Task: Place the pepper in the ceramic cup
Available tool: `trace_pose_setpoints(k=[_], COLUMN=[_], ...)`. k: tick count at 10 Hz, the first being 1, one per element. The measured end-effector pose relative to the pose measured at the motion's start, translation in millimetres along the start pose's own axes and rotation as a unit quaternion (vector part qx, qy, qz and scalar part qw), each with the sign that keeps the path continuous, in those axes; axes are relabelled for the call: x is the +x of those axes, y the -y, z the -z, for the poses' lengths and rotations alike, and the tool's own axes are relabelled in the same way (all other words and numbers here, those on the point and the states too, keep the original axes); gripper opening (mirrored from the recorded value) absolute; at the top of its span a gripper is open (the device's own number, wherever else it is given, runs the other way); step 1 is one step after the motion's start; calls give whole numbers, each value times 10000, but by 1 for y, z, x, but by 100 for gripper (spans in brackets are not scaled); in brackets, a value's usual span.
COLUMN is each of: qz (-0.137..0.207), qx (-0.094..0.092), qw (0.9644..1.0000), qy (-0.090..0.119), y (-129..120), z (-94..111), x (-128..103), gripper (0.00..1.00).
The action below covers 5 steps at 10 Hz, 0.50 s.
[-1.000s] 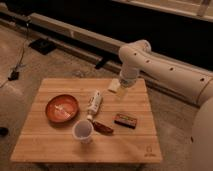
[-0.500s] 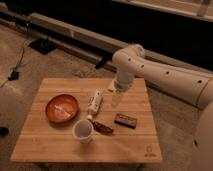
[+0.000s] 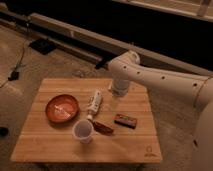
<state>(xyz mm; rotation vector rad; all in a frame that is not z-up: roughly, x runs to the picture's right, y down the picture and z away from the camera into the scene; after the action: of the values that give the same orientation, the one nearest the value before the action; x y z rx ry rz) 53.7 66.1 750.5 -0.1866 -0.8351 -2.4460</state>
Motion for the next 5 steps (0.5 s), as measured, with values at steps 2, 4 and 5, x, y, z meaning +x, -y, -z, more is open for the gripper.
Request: trace_pose_setpoints(k=[2, 4, 5], qz=[63, 74, 48], qx=[-73, -109, -148], qw=[10000, 9999, 9999], qy=[-22, -1, 4], y=[7, 11, 13], z=[-23, -31, -35], x=[10, 12, 11], gripper=[80, 80, 80])
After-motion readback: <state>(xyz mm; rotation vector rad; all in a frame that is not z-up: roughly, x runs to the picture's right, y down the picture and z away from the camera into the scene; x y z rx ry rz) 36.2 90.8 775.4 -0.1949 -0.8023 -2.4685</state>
